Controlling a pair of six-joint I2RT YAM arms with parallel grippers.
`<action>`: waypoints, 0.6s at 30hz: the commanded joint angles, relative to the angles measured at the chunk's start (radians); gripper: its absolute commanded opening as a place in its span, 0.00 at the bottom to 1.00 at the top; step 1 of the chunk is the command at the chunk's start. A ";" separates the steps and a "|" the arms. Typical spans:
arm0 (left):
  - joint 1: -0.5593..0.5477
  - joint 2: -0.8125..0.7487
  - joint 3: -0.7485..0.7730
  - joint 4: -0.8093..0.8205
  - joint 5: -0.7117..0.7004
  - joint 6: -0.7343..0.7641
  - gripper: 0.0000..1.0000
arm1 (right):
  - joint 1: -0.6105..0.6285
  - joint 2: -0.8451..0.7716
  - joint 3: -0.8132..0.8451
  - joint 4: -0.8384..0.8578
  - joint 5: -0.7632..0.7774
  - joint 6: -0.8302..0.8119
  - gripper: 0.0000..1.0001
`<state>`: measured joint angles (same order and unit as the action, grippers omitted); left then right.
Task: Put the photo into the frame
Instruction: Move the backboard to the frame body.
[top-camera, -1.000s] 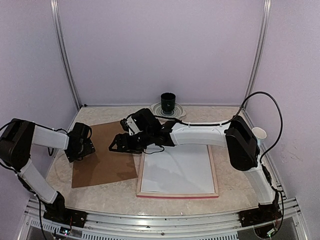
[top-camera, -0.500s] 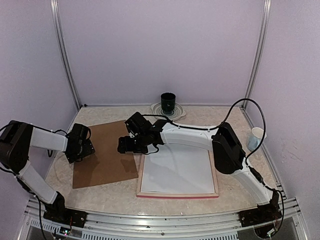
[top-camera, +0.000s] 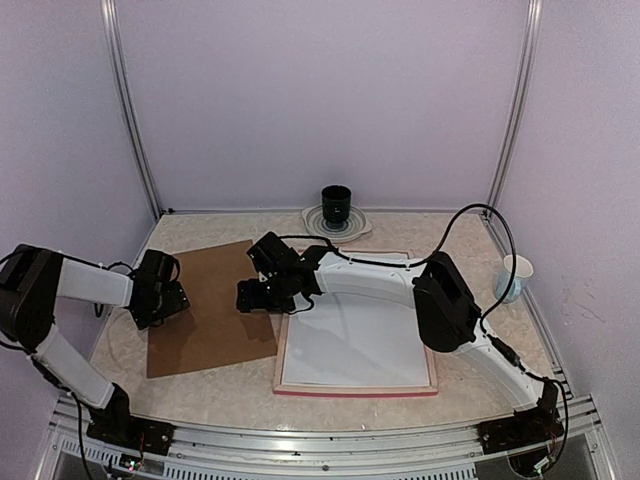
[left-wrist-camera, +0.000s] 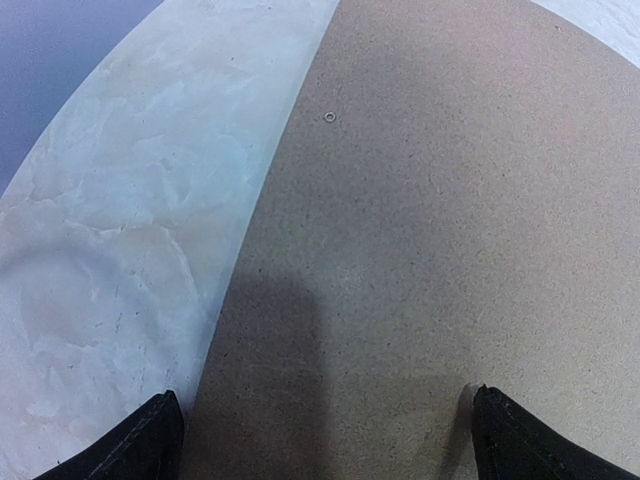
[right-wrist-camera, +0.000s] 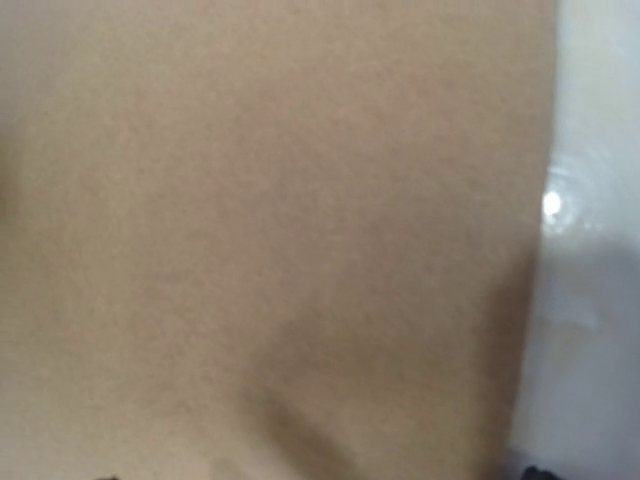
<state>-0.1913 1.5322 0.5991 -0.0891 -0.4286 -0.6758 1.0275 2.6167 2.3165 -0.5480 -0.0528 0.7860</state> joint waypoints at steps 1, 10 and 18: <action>0.001 -0.027 -0.016 0.012 0.019 -0.001 0.99 | 0.002 0.049 0.026 0.017 -0.067 0.019 0.86; 0.002 -0.026 -0.016 0.014 0.021 0.001 0.99 | 0.003 -0.021 -0.070 0.181 -0.225 0.032 0.86; 0.003 -0.029 -0.019 0.016 0.021 0.001 0.99 | 0.004 -0.143 -0.143 0.276 -0.317 -0.006 0.86</action>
<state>-0.1799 1.5246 0.5892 -0.0948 -0.4545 -0.6746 1.0073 2.5675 2.1849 -0.3756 -0.2401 0.8013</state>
